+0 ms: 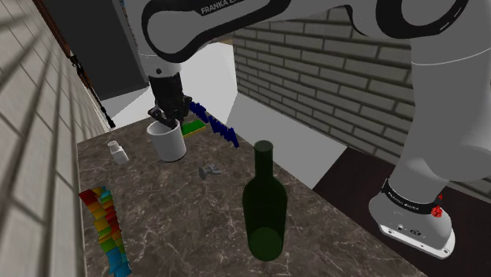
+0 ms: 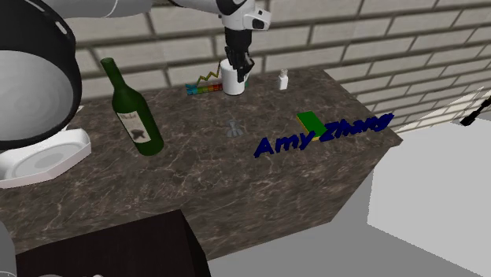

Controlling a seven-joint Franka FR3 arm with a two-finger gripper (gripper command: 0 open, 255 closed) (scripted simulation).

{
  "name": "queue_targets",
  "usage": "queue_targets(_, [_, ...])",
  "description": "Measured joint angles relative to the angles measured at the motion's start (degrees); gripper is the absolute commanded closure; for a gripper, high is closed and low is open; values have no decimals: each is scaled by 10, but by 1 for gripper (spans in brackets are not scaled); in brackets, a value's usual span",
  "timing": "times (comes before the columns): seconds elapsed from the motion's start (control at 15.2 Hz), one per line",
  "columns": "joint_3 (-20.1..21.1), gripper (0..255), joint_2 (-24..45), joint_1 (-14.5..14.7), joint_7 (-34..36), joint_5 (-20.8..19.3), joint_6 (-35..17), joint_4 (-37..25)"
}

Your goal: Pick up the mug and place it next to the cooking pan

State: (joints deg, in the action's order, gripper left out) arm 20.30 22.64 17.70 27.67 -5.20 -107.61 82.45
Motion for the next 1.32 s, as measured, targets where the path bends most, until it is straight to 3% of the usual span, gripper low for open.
queue_targets(0.46, [2,255,-2,4,1,1,53,-52])
queue_targets(1.32, [49,255,-157,47,99,41,-10,156])
